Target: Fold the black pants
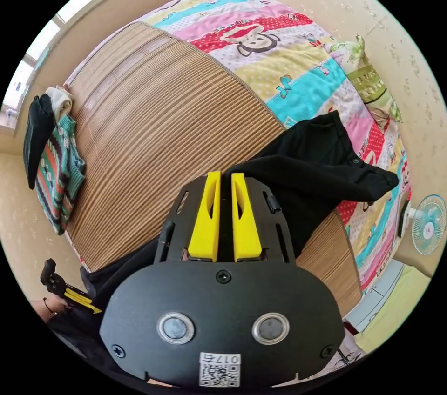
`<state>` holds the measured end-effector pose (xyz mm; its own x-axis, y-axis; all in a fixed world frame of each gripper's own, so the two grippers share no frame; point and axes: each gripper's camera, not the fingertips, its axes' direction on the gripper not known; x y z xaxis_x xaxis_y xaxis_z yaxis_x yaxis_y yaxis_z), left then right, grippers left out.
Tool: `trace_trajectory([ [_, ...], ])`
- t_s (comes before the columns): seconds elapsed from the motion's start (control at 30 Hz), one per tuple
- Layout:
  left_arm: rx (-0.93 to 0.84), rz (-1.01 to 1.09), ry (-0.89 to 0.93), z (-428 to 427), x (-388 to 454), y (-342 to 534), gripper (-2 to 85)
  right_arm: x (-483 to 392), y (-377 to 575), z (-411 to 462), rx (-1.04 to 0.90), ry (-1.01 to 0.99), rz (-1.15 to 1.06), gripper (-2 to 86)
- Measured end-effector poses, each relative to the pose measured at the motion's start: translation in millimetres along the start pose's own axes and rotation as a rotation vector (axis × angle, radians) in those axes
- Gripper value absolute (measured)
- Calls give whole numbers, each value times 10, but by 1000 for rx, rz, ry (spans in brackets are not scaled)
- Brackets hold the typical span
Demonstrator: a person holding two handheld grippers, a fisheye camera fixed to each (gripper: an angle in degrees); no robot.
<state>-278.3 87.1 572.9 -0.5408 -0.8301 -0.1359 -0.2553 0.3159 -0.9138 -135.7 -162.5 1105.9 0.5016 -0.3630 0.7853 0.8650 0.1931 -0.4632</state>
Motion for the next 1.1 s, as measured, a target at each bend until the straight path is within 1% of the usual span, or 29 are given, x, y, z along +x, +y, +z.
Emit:
trace_trajectory([
  [0.07,-5,-21,-76,-49,-125,-26,6,288,109,111,69,-227,99,62],
  [0.1,-35,-44,-139,-33,-202,-55,8,379,178,132,90,-298,120,65],
  [0.13,-50,-56,-175,-25,-230,-70,11,541,367,163,142,-435,143,63],
  [0.17,-70,-75,-252,-22,-263,-93,17,681,615,196,193,-552,150,56],
  [0.2,-77,-82,-304,-35,-267,-112,23,742,752,220,208,-595,157,53],
  [0.23,-80,-84,-319,-42,-264,-122,27,848,1052,294,213,-649,189,45],
  [0.27,-89,-87,-336,-49,-253,-145,32,907,1352,395,172,-673,223,50],
  [0.4,-139,-66,-399,-49,-152,-229,38,775,2325,735,-3,-722,285,69],
  [0.47,-161,-61,-416,-49,-103,-272,38,492,2887,1004,-149,-795,316,76],
  [0.53,-186,-59,-438,-48,-52,-320,37,291,3219,1184,-276,-782,362,77],
  [0.6,-227,-58,-460,-53,27,-377,34,220,3490,1241,-286,-832,456,71],
  [0.63,-238,-61,-462,-61,47,-388,34,219,3611,1261,-297,-835,514,63],
  [0.67,-264,-63,-458,-83,92,-401,34,216,3687,1300,-348,-813,543,56],
  [0.73,-302,-37,-442,-128,192,-397,33,187,3743,1345,-420,-762,515,53],
  [0.8,-335,21,-441,-197,345,-343,32,216,3776,1269,-392,-726,498,65],
  [0.83,-339,31,-444,-216,379,-325,32,278,3788,1171,-332,-715,495,80],
  [0.87,-345,43,-455,-255,434,-292,31,374,3797,1065,-269,-675,517,102],
  [0.93,-346,42,-466,-306,485,-256,29,540,3789,967,-213,-605,573,128],
  [1.0,-343,32,-474,-329,509,-214,28,681,3712,1023,-226,-605,588,140],
  [1.1,-339,11,-477,-356,514,-159,27,748,3488,1259,-303,-688,527,134],
])
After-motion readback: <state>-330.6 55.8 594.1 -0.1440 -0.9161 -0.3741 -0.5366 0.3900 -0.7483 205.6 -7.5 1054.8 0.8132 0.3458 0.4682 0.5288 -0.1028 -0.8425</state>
